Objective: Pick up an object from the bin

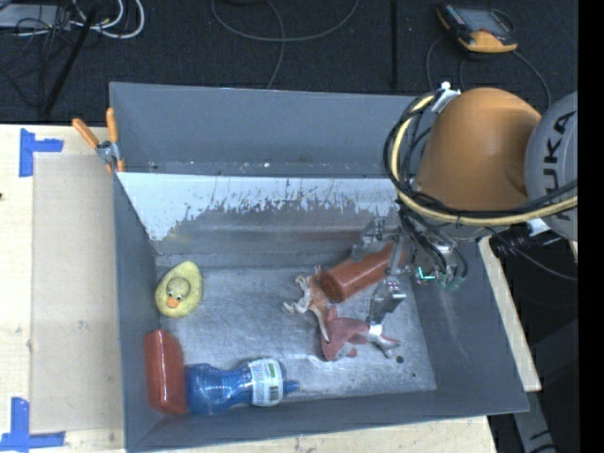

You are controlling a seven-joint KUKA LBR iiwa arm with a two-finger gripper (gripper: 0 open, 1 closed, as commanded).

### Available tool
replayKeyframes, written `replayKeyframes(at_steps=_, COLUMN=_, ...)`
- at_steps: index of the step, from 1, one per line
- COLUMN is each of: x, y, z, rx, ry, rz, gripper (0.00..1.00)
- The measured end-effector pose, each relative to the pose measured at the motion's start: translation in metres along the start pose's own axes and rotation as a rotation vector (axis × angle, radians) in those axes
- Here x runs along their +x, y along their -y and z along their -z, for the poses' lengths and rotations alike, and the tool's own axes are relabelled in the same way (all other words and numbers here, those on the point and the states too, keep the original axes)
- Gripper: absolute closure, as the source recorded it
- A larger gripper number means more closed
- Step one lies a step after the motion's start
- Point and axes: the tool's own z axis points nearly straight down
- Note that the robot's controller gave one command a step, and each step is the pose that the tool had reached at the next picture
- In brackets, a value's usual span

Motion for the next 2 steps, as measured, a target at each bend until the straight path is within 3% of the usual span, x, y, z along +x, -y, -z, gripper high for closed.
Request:
replayKeyframes(at_steps=1, x=-0.001, y=0.0, z=0.004, rx=0.0, ry=0.008, rz=0.0, gripper=0.0)
replayKeyframes(at_steps=2, x=-0.012, y=0.001, z=-0.016, rx=0.001, ry=0.014, rz=0.097, gripper=0.0)
